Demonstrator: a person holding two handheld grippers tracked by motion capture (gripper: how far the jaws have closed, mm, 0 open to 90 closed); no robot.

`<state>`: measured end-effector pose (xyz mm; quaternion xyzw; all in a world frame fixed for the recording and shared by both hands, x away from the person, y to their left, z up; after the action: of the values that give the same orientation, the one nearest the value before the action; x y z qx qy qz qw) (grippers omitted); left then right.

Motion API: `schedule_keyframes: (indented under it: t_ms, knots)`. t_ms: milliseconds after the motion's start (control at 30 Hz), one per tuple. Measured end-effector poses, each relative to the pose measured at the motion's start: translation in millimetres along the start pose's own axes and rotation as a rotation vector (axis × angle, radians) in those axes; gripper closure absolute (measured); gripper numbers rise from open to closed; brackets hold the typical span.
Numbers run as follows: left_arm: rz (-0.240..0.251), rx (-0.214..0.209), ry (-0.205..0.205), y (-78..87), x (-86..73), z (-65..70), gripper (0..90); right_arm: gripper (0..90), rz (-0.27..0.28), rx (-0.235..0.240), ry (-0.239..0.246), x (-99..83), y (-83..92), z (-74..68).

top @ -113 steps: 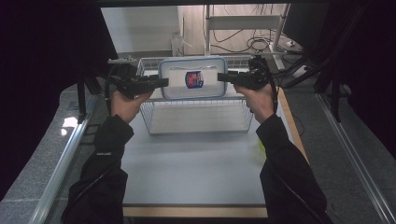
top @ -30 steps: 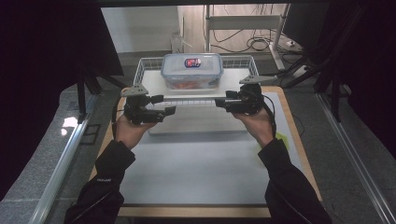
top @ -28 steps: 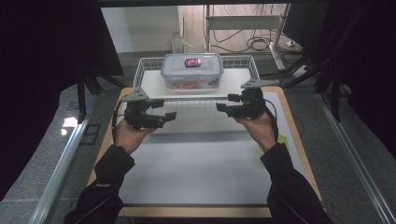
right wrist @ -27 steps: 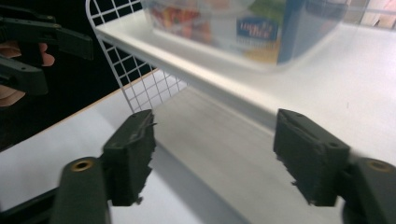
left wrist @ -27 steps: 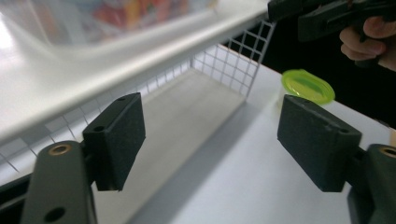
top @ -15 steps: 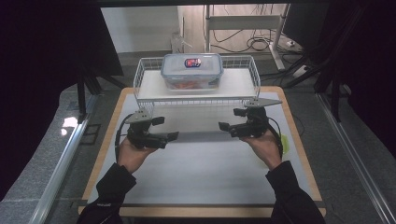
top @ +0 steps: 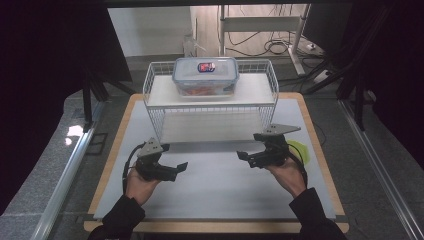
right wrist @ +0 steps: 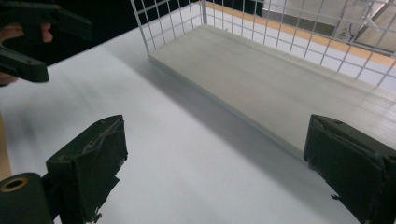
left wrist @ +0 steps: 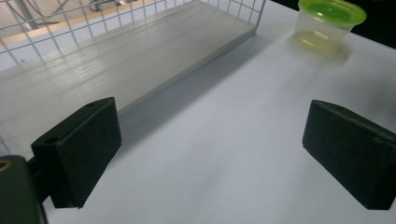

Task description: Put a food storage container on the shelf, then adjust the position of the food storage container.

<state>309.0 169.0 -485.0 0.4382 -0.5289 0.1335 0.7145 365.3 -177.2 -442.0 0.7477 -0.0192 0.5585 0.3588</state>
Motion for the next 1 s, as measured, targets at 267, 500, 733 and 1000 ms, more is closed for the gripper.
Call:
schedule_keyframes:
  t_ms: [267,500,733,1000]
  knots:
    - [-0.013,0.061,-0.074,6.7,-21.9,11.8,2.0,4.3,-0.018,-0.037,-0.007,-30.0,6.0,-7.1]
    - [-0.046,0.098,-0.111,14.8,-43.4,17.5,1.8,4.5,-0.023,-0.061,-0.007,-52.3,6.9,-14.0]
    - [-0.044,0.127,-0.087,25.1,-54.4,13.2,1.8,4.5,-0.082,-0.083,0.024,-67.6,2.6,-16.6]
    - [-0.032,0.133,-0.079,25.9,-54.7,12.1,1.9,0.2,-0.089,-0.109,-0.034,-69.4,1.6,-11.8]
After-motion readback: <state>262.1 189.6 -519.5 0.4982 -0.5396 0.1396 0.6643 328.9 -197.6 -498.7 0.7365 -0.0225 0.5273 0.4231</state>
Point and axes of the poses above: each handheld gripper's, and its own axes: y roughly backward along the jaws, x roughly out of its top, z roughly to its right, the point moved 2 cm from there along -y, roughly forward along the jaws, and after that the axes turned 4 degrees about x, right-handed, at the moved point
